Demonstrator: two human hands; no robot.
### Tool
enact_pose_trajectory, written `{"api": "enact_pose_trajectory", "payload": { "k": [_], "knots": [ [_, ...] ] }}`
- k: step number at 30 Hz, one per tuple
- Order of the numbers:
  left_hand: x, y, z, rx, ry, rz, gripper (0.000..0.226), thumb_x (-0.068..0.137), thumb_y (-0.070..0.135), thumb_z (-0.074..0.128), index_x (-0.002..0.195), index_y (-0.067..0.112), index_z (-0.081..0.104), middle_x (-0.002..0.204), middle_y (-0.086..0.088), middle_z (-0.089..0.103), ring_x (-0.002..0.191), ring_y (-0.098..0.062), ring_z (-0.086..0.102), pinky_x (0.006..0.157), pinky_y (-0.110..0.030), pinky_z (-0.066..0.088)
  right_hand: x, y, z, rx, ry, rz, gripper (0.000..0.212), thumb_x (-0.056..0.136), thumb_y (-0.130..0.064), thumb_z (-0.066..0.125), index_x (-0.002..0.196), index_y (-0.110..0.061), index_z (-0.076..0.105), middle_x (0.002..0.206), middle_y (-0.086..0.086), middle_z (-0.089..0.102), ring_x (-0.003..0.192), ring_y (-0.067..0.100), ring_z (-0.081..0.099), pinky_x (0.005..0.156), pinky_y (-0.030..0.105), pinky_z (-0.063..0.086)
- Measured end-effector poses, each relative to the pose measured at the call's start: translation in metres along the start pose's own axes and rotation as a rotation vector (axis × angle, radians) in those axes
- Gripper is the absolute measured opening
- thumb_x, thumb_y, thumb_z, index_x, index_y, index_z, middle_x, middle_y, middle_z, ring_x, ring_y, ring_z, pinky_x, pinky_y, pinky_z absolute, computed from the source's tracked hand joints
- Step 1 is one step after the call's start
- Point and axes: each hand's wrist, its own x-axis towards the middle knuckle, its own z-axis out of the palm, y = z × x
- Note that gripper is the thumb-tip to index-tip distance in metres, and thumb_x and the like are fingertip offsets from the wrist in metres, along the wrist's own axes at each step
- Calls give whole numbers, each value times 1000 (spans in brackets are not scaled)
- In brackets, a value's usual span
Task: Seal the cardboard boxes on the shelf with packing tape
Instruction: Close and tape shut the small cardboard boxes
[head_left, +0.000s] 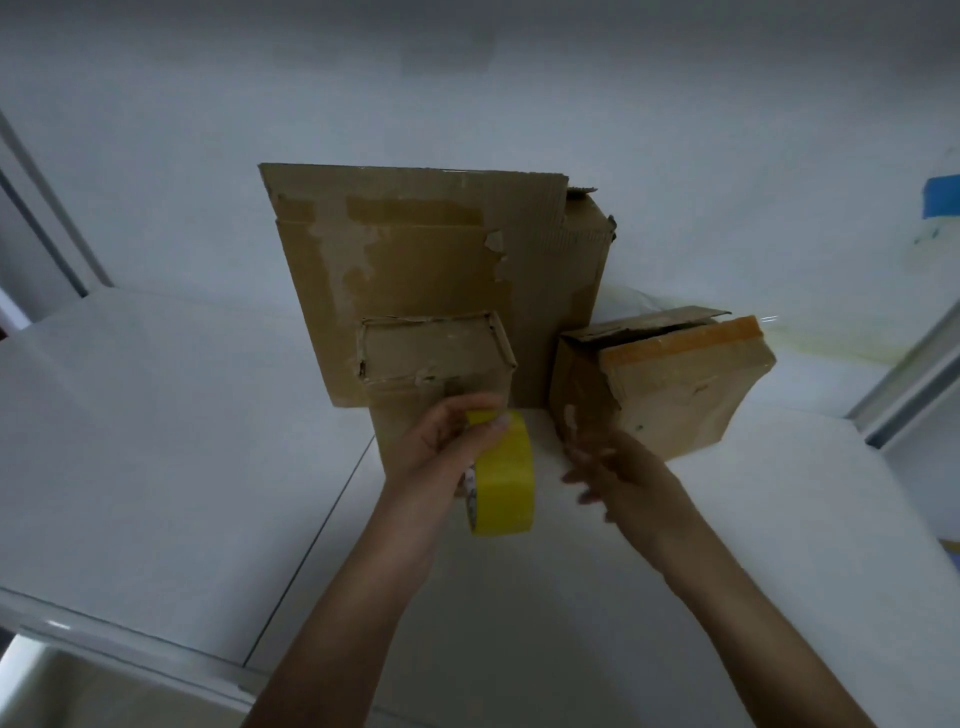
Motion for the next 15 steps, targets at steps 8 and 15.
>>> {"api": "enact_pose_trajectory", "payload": {
  "k": [8,15],
  "knots": [
    [0,-2,5,-16,53,-5,49,63,43,72,109,26,72,113,-2,71,101,-21,70,88,-43,58,2,118,-73,-953,-43,423,32,91,-40,58,112,-16,61,107,3,61,100,22,60,81,29,51],
    [0,1,6,0,72,4,49,63,47,71,108,29,73,108,6,71,100,-17,70,89,-46,57,0,113,-74,-1014,-96,358,28,80,-32,69,99,-11,66,89,-1,56,79,15,57,64,23,46]
  ]
}}
